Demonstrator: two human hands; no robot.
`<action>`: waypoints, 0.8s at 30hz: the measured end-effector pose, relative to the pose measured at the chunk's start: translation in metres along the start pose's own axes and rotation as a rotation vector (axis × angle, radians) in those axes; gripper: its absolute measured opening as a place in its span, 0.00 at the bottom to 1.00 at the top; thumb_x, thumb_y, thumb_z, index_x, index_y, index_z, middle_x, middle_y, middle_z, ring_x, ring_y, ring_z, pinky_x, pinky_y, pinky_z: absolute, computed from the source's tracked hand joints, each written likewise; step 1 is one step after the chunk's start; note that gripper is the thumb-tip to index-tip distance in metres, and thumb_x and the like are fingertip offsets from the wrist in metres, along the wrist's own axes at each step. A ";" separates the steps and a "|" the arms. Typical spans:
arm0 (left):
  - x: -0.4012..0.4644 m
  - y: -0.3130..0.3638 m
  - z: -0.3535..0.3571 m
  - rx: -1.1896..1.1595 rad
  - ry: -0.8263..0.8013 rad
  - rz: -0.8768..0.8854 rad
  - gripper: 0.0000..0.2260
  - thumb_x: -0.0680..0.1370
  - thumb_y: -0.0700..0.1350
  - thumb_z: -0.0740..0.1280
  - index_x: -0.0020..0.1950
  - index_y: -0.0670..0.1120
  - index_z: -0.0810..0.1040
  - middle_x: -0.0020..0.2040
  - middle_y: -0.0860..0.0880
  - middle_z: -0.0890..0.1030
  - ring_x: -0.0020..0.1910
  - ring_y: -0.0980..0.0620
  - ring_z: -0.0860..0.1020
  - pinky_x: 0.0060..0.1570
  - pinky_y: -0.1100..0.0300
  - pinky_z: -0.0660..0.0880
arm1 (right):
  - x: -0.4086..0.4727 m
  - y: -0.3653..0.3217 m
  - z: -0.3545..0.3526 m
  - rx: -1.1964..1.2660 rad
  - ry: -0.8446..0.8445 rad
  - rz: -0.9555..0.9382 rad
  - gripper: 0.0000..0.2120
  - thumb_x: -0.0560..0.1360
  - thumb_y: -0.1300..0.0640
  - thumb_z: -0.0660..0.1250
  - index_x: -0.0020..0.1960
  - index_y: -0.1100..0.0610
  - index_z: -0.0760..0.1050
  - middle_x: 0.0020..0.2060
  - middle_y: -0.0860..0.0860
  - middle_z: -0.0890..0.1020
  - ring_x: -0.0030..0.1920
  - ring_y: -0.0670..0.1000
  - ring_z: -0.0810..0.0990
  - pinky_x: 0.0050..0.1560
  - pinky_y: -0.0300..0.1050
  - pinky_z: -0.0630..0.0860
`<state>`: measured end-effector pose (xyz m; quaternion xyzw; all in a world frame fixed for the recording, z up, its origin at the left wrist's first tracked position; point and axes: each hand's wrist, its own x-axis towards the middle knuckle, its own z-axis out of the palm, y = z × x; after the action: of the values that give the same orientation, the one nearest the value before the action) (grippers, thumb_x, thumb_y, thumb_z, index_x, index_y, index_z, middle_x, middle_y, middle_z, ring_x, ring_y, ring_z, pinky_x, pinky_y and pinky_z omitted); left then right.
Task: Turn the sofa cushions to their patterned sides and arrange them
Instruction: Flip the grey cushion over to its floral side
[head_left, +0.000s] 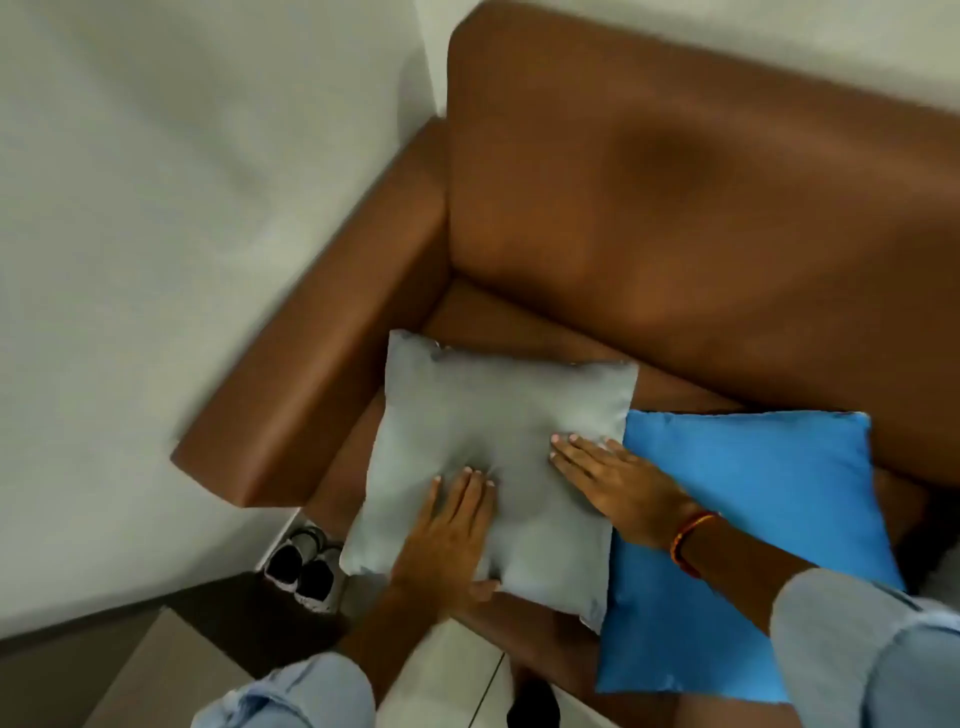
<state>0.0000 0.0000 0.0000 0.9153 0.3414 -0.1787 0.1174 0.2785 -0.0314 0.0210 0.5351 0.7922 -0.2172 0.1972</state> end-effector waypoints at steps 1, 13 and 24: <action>0.004 0.005 0.014 0.040 0.030 -0.027 0.61 0.67 0.72 0.72 0.84 0.38 0.48 0.84 0.35 0.57 0.84 0.36 0.55 0.80 0.31 0.53 | 0.005 0.001 0.011 -0.056 0.049 0.016 0.45 0.76 0.73 0.58 0.86 0.57 0.38 0.86 0.54 0.41 0.87 0.57 0.45 0.85 0.60 0.52; 0.022 -0.033 0.007 -0.030 0.328 -0.033 0.54 0.63 0.60 0.78 0.83 0.44 0.59 0.81 0.38 0.67 0.81 0.39 0.62 0.71 0.28 0.69 | 0.041 0.028 0.072 0.011 0.482 0.075 0.52 0.72 0.54 0.73 0.86 0.55 0.45 0.87 0.51 0.51 0.86 0.57 0.54 0.83 0.65 0.56; 0.076 -0.135 -0.146 -0.057 0.496 -0.125 0.54 0.66 0.68 0.77 0.83 0.44 0.58 0.75 0.39 0.72 0.72 0.35 0.74 0.68 0.36 0.70 | 0.109 0.077 -0.055 0.903 0.819 0.405 0.18 0.80 0.63 0.69 0.69 0.61 0.79 0.59 0.57 0.83 0.66 0.63 0.78 0.70 0.59 0.73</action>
<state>-0.0004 0.1929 0.0891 0.9045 0.4207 0.0543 0.0445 0.3076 0.1076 -0.0028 0.7443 0.5171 -0.2658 -0.3287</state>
